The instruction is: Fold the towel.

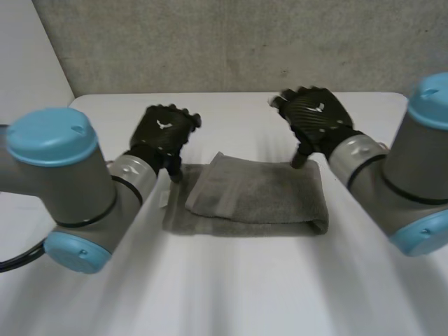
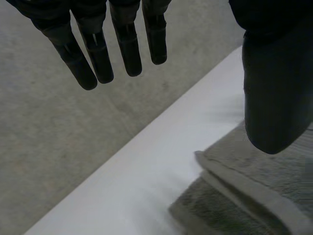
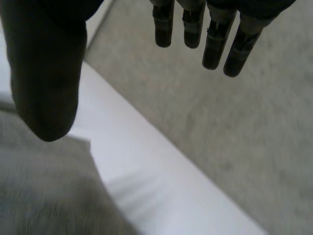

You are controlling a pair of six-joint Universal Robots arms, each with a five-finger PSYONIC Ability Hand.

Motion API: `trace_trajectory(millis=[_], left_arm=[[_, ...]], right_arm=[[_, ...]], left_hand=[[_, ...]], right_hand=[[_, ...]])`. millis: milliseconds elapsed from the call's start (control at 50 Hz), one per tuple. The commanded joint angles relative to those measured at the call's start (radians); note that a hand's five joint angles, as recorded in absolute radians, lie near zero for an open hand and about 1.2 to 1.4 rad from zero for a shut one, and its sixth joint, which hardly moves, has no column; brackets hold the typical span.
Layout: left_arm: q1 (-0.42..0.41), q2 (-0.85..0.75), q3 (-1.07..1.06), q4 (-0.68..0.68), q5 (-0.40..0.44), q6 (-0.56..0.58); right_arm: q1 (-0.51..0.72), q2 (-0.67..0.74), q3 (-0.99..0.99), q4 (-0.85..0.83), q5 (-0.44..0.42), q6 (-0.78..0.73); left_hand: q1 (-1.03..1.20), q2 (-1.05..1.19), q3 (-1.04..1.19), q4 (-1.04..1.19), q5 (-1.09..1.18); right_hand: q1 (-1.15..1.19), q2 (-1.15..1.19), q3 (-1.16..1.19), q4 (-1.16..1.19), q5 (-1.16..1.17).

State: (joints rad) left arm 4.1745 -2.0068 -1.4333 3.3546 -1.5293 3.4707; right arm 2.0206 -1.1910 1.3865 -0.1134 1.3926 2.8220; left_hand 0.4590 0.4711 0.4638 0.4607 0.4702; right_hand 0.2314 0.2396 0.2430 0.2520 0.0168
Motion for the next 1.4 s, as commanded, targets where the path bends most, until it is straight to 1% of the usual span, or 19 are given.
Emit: trace_trajectory(millis=[20, 160, 220, 320, 440, 480, 500, 540, 560, 580, 600, 620, 640, 820, 920, 1020, 1160, 1360, 1400], left_arm=[[-0.062, -0.107, 0.040, -0.009, 0.011, 0.008], [-0.096, -0.203, 0.071, -0.012, 0.011, 0.034], [-0.097, -0.221, 0.079, -0.010, 0.009, 0.053], [-0.099, -0.286, 0.108, -0.010, 0.001, 0.137], [-0.099, -0.309, 0.114, -0.007, -0.003, 0.165], [-0.096, -0.317, 0.120, -0.003, -0.005, 0.165], [-0.096, -0.317, 0.120, -0.003, -0.005, 0.165], [-0.096, -0.319, 0.129, -0.003, -0.006, 0.162], [-0.096, -0.319, 0.129, -0.003, -0.006, 0.162], [-0.096, -0.319, 0.129, -0.003, -0.006, 0.160], [-0.096, -0.319, 0.129, -0.003, -0.006, 0.160], [-0.096, -0.314, 0.128, -0.003, -0.011, 0.159], [-0.096, -0.308, 0.123, -0.003, -0.023, 0.156], [-0.097, -0.245, 0.062, -0.009, -0.084, 0.157], [-0.082, -0.121, -0.100, 0.025, -0.086, 0.169], [-0.068, -0.075, -0.203, 0.074, -0.084, 0.172], [-0.073, -0.079, -0.237, 0.106, -0.091, 0.172], [-0.077, -0.081, -0.250, 0.098, -0.092, 0.172], [-0.077, -0.079, -0.248, 0.098, -0.092, 0.172]], right_arm=[[-0.097, -0.028, 0.100, 0.101, -0.040, -0.007], [-0.135, -0.036, 0.221, 0.090, -0.087, -0.003], [-0.135, -0.036, 0.239, 0.083, -0.087, -0.003], [-0.135, -0.035, 0.287, 0.049, -0.087, -0.004], [-0.135, -0.035, 0.309, 0.026, -0.084, -0.004], [-0.135, -0.033, 0.318, 0.006, -0.081, -0.007], [-0.135, -0.033, 0.318, 0.006, -0.081, -0.007], [-0.131, -0.027, 0.324, 0.001, -0.078, -0.012], [-0.131, -0.027, 0.324, 0.001, -0.078, -0.012], [-0.125, -0.024, 0.324, 0.000, -0.076, -0.012], [-0.125, -0.024, 0.324, 0.000, -0.076, -0.012], [-0.122, -0.022, 0.324, -0.002, -0.076, -0.013], [-0.122, -0.022, 0.324, -0.006, -0.073, -0.013], [-0.125, -0.030, 0.335, -0.025, -0.041, -0.015], [-0.129, -0.044, 0.361, -0.039, -0.044, -0.012], [-0.128, -0.039, 0.362, -0.039, -0.047, -0.010], [-0.115, -0.025, 0.368, -0.037, -0.046, -0.010], [-0.129, -0.016, 0.391, -0.049, -0.052, -0.013], [-0.129, 0.004, 0.391, -0.051, -0.050, -0.013]], left_hand=[[-0.025, -0.037, -0.030, -0.027, -0.211], [0.030, 0.018, 0.026, 0.029, -0.155], [0.039, 0.027, 0.034, 0.038, -0.146], [0.054, 0.042, 0.049, 0.052, -0.132], [0.107, 0.095, 0.102, 0.105, -0.079], [0.299, 0.287, 0.294, 0.298, 0.114], [0.301, 0.288, 0.296, 0.299, 0.115], [0.610, 0.598, 0.605, 0.609, 0.425], [0.612, 0.600, 0.607, 0.610, 0.426], [0.751, 0.739, 0.746, 0.750, 0.566], [0.753, 0.741, 0.748, 0.751, 0.567], [0.907, 0.895, 0.902, 0.905, 0.721], [0.937, 0.925, 0.932, 0.935, 0.751], [0.937, 0.925, 0.932, 0.936, 0.752], [0.937, 0.925, 0.932, 0.936, 0.752], [0.937, 0.925, 0.932, 0.936, 0.752], [0.937, 0.925, 0.932, 0.936, 0.752], [0.937, 0.925, 0.932, 0.936, 0.752], [0.789, 0.777, 0.784, 0.787, 0.603]], right_hand=[[-0.057, -0.065, -0.068, -0.077, -0.017], [-0.057, -0.065, -0.068, -0.077, -0.017], [-0.057, -0.065, -0.068, -0.077, -0.017], [-0.057, -0.065, -0.068, -0.077, -0.017], [-0.057, -0.065, -0.068, -0.077, -0.017], [-0.055, -0.064, -0.067, -0.076, -0.015], [-0.055, -0.064, -0.067, -0.076, -0.015], [-0.052, -0.061, -0.064, -0.073, -0.012], [-0.052, -0.061, -0.064, -0.073, -0.012], [-0.052, -0.061, -0.064, -0.073, -0.012], [-0.052, -0.061, -0.064, -0.073, -0.012], [-0.050, -0.058, -0.061, -0.070, -0.009], [-0.047, -0.055, -0.058, -0.067, -0.007], [-0.041, -0.049, -0.052, -0.061, -0.001], [-0.041, -0.049, -0.052, -0.061, -0.001], [0.000, -0.008, -0.012, -0.021, 0.040], [0.094, 0.086, 0.083, 0.074, 0.134], [0.177, 0.168, 0.165, 0.156, 0.217], [0.212, 0.203, 0.200, 0.191, 0.252]])
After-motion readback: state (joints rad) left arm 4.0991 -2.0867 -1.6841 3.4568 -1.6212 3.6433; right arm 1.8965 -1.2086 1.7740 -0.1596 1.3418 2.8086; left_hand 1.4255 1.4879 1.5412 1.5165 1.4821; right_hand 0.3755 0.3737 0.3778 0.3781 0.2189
